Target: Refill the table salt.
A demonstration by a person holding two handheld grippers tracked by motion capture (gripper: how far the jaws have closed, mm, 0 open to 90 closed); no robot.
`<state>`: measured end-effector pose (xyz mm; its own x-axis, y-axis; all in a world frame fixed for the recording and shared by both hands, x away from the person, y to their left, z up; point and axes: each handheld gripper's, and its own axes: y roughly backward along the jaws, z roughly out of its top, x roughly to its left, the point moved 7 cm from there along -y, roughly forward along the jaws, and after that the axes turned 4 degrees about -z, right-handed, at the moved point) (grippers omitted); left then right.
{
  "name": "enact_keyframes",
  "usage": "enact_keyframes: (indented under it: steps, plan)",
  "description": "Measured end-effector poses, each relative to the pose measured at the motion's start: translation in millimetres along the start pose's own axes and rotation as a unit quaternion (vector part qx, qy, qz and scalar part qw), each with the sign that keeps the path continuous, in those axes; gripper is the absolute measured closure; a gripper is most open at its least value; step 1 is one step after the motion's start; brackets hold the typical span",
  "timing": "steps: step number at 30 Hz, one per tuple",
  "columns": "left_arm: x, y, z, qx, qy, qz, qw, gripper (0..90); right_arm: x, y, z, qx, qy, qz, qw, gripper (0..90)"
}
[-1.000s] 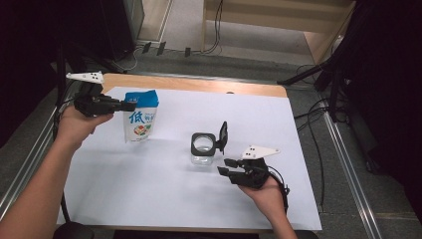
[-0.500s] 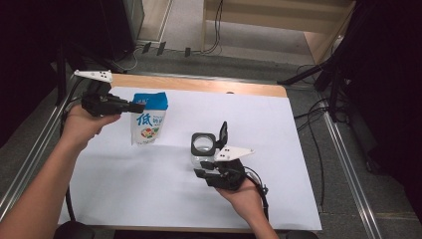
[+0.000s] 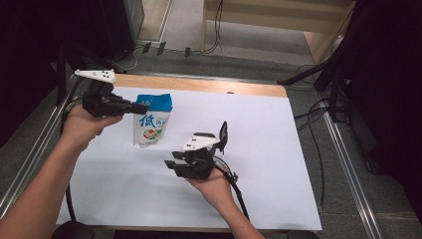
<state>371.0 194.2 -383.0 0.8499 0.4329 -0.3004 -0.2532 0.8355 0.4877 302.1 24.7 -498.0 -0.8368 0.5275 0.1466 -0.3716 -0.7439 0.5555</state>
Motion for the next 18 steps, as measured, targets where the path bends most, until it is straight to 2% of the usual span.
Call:
enact_keyframes:
  steps: [1, 5, 11, 18]
  plan:
    - [-1.8, 0.1, 0.4, 0.001, 0.001, -0.007, 1.0000, 90.0, 0.3, -4.7, 2.0, -0.002, -0.002, -0.001, 1.0000, 60.6]
    - [-9.2, 0.7, 2.5, 0.001, -0.006, -0.008, 1.0000, 90.0, 0.0, -22.2, 4.8, -0.002, -0.016, -0.012, 0.9998, 60.5]
    - [-18.7, 3.2, 4.7, 0.002, -0.006, -0.015, 0.9999, 90.0, -1.9, -42.6, 1.8, -0.003, -0.036, -0.034, 0.9988, 51.8]
    - [-28.1, 5.9, 6.5, 0.001, -0.007, -0.024, 0.9997, 90.0, -1.6, -53.7, -1.6, -0.006, -0.018, -0.066, 0.9976, 44.1]
